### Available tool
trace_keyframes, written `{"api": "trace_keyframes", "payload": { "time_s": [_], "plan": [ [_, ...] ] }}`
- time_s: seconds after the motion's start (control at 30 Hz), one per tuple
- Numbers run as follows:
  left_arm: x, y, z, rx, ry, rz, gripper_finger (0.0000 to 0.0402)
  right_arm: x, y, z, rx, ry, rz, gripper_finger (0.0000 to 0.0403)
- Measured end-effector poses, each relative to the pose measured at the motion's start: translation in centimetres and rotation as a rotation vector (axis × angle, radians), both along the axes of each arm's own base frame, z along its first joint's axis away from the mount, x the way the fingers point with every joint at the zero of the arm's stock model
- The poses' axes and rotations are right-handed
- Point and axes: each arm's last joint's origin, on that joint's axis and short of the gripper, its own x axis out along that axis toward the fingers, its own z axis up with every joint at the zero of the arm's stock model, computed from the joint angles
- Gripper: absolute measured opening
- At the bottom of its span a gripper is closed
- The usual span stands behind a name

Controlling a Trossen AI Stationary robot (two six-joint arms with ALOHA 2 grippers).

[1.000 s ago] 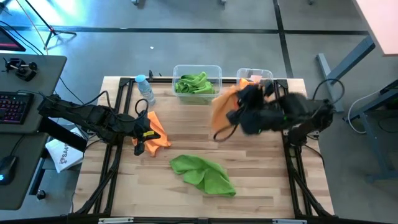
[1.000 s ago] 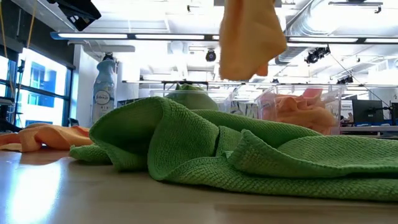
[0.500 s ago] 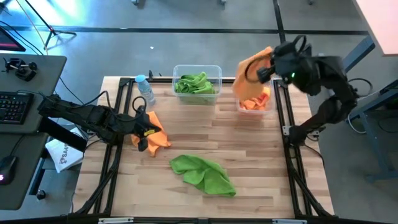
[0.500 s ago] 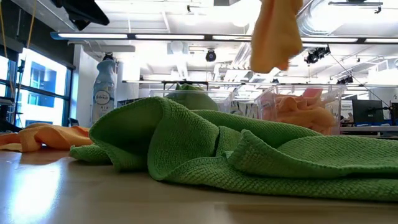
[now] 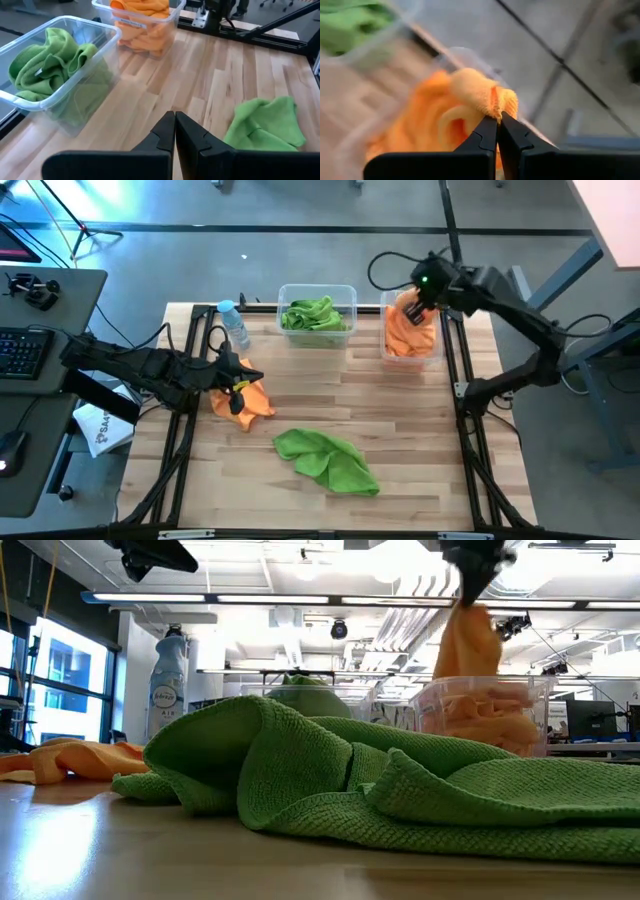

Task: Sort microfiber towel by color & place in baskets
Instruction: Put the yellow towel into the right transparent bin

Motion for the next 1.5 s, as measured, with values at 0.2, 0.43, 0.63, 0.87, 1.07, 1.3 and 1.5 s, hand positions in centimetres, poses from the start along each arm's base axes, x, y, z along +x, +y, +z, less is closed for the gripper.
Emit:
{"api": "trace_keyframes", "payload": {
  "time_s": [0.2, 0.43, 0.63, 0.87, 1.07, 1.3, 1.5],
  "plan": [
    [0.1, 0.4, 0.0, 0.0, 0.0, 0.022, 0.0, 0.7, -1.8, -6.0, 0.197, -0.158, 0.172, 0.0],
    [0.2, 0.8, 0.1, -0.004, -0.015, 0.051, 0.0, -1.3, -3.6, -11.3, 0.373, -0.071, 0.174, 0.0],
    [0.2, 1.3, 0.1, -0.004, -0.015, 0.078, 0.0, -1.5, -4.6, -12.4, 0.326, 0.061, 0.274, 0.0],
    [0.3, 1.6, 0.1, -0.004, -0.015, 0.097, 0.0, -0.2, -6.7, -15.0, 0.384, 0.156, 0.335, 0.0],
    [0.3, 1.6, 0.1, -0.005, -0.015, 0.097, 0.0, 0.6, -8.9, -18.4, 0.527, 0.149, 0.317, 0.0],
    [0.3, 1.6, 0.1, -0.039, -0.025, 0.117, 0.0, 0.3, -10.0, -20.5, 0.64, 0.13, 0.241, 0.0],
    [0.2, 1.6, 0.1, -0.046, -0.026, 0.12, 0.0, -0.2, -9.7, -21.9, 0.64, 0.139, 0.257, 0.0]
  ]
}}
